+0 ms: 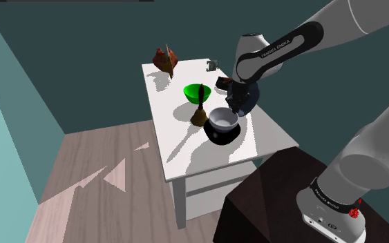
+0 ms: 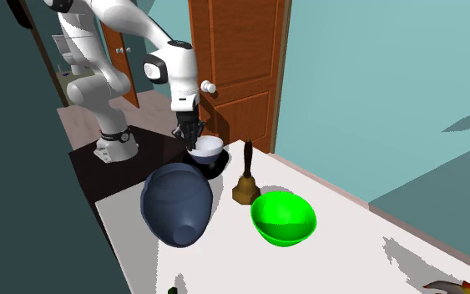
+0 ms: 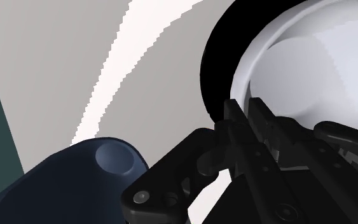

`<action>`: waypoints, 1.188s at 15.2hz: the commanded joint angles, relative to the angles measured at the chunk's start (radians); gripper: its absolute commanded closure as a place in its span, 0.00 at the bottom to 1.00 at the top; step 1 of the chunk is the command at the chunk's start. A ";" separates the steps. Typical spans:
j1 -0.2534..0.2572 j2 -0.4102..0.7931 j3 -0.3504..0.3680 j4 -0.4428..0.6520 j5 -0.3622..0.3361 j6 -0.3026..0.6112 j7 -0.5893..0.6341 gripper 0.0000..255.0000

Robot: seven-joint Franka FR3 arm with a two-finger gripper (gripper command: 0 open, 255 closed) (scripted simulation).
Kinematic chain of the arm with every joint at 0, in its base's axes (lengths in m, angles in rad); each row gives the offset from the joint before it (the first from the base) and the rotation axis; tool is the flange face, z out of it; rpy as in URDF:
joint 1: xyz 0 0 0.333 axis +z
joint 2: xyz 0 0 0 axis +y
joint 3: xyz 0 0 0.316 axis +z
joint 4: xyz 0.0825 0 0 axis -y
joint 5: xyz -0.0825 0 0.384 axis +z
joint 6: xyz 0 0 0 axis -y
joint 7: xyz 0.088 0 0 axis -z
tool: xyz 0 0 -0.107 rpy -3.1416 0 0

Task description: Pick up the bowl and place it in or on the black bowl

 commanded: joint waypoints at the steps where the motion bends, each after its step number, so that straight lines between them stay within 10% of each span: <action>1: 0.000 0.000 0.000 0.000 0.000 0.000 0.000 0.00; 18: 0.001 -0.074 0.001 0.061 0.000 -0.135 0.001 0.00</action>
